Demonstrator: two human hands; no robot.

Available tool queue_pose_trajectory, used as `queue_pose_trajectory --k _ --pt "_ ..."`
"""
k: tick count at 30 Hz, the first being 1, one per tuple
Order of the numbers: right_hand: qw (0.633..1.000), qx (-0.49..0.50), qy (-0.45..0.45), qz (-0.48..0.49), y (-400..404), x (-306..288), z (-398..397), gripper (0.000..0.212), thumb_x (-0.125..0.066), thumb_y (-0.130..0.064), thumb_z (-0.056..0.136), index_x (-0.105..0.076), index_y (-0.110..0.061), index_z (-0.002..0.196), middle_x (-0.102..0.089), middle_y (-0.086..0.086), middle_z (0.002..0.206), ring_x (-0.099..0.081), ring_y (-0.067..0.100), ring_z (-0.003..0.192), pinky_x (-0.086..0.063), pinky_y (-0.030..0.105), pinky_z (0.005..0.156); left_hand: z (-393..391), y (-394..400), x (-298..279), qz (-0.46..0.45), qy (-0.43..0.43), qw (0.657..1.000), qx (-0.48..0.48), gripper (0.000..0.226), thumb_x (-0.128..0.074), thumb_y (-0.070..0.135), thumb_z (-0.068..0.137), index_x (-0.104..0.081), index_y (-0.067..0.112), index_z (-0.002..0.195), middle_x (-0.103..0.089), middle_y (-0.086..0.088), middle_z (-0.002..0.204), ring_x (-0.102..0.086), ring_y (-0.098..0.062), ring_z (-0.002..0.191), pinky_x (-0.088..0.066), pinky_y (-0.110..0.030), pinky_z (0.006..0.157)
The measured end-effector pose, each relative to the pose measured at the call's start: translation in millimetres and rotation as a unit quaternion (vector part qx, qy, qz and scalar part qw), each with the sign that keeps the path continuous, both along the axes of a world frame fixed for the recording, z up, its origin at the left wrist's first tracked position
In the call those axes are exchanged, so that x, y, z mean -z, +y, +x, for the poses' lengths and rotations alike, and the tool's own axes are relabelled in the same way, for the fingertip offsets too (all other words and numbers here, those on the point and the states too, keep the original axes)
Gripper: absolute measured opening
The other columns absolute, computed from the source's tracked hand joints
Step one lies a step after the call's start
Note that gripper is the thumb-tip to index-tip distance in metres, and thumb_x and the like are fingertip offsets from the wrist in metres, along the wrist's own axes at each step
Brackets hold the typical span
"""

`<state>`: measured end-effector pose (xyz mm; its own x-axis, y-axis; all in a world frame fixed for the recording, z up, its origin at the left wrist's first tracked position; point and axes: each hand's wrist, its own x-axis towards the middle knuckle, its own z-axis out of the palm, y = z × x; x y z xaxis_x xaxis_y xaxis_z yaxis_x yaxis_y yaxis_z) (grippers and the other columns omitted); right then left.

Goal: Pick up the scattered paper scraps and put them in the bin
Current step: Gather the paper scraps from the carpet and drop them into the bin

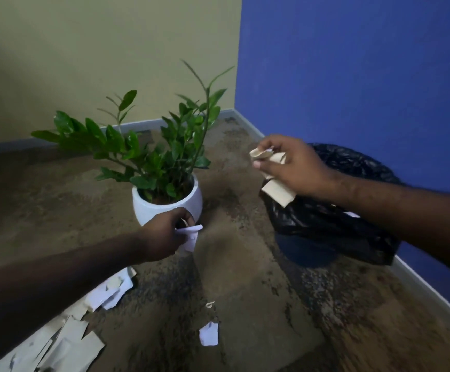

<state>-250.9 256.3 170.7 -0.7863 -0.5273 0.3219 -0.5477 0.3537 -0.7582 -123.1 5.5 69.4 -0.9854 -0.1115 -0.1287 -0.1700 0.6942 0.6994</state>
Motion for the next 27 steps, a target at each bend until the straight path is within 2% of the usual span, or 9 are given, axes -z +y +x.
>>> queue_pose_trajectory --k 2,5,7,10,13,15,18,21,27 --pt "0.997 0.068 0.014 -0.029 25 -2 -18 0.019 -0.074 -0.02 0.083 -0.061 -0.034 0.082 -0.065 -0.018 0.07 -0.055 -0.006 0.054 -0.046 0.014 0.052 -6 5 -8 0.033 0.015 0.999 -0.008 0.017 -0.067 0.007 0.085 -0.06 0.021 0.09 -0.069 -0.005 0.087 -0.069 -0.033 0.073 -0.058 -0.044 0.056" --pt "0.984 0.173 0.031 -0.028 61 4 -40 0.015 -0.073 -0.024 0.084 -0.061 -0.031 0.088 -0.06 -0.014 0.074 -0.056 0.002 0.058 -0.045 0.021 0.053 -18 13 -20 0.079 0.035 0.995 -0.04 0.018 -0.068 0.007 0.085 -0.062 0.024 0.091 -0.068 -0.006 0.091 -0.07 -0.029 0.073 -0.06 -0.047 0.058" --pt "0.976 0.215 0.006 -0.022 82 13 -47 0.016 -0.073 -0.022 0.084 -0.06 -0.028 0.091 -0.06 -0.011 0.078 -0.055 0.003 0.059 -0.045 0.019 0.05 -25 22 -26 0.124 0.039 0.99 -0.054 0.019 -0.068 0.007 0.085 -0.062 0.025 0.091 -0.067 -0.007 0.092 -0.067 -0.023 0.067 -0.06 -0.047 0.058" --pt "0.981 0.176 -0.081 0.015 104 26 -47 0.018 -0.075 -0.013 0.082 -0.059 -0.021 0.085 -0.063 -0.003 0.075 -0.059 0.001 0.053 -0.046 0.012 0.046 -26 41 -29 0.165 0.032 0.984 -0.051 0.021 -0.068 0.008 0.085 -0.063 0.028 0.088 -0.068 -0.004 0.092 -0.067 -0.014 0.065 -0.059 -0.035 0.054" --pt "0.978 0.152 -0.128 0.068 117 29 -46 0.026 -0.081 -0.016 0.076 -0.063 -0.02 0.093 -0.066 0.002 0.078 -0.066 0.008 0.061 -0.056 0.025 0.056 -21 61 -31 0.175 0.02 0.984 -0.025 0.018 -0.068 0.008 0.087 -0.062 0.023 0.094 -0.069 -0.004 0.09 -0.07 -0.014 0.069 -0.059 -0.033 0.057" --pt "0.974 0.167 -0.129 0.086 120 27 -49 0.031 -0.082 -0.022 0.075 -0.063 -0.022 0.1 -0.068 0.004 0.085 -0.065 0.015 0.067 -0.054 0.03 0.062 -19 72 -37 0.184 0.019 0.983 -0.013 0.016 -0.068 0.007 0.087 -0.062 0.018 0.097 -0.07 -0.005 0.091 -0.07 -0.018 0.075 -0.058 -0.033 0.058" --pt "0.971 0.191 -0.121 0.076 120 28 -53 0.021 -0.078 -0.023 0.079 -0.064 -0.02 0.095 -0.065 0.003 0.071 -0.056 0.013 0.054 -0.046 0.026 0.049 -25 92 -57 0.219 0.024 0.975 0.015 0.017 -0.065 0.001 0.088 -0.06 0.01 0.102 -0.068 -0.007 0.089 -0.067 -0.017 0.072 -0.056 -0.031 0.058" --pt "0.969 0.207 -0.117 0.06 120 33 -54 0.013 -0.075 -0.021 0.083 -0.065 -0.015 0.088 -0.058 -0.004 0.06 -0.052 0.011 0.05 -0.042 0.024 0.047 -37 115 -84 0.259 0.056 0.963 0.041 0.019 -0.061 -0.007 0.088 -0.059 0.004 0.103 -0.067 -0.012 0.089 -0.063 -0.021 0.074 -0.054 -0.035 0.063" --pt "0.962 0.239 -0.123 0.04 120 43 -54 0.006 -0.069 -0.017 0.085 -0.066 -0.016 0.08 -0.059 -0.004 0.062 -0.053 0.01 0.053 -0.041 0.021 0.049 -72 167 -125 0.253 0.104 0.958 0.09 0.024 -0.059 -0.005 0.09 -0.062 0.018 0.095 -0.07 -0.008 0.094 -0.066 -0.015 0.075 -0.056 -0.03 0.066"
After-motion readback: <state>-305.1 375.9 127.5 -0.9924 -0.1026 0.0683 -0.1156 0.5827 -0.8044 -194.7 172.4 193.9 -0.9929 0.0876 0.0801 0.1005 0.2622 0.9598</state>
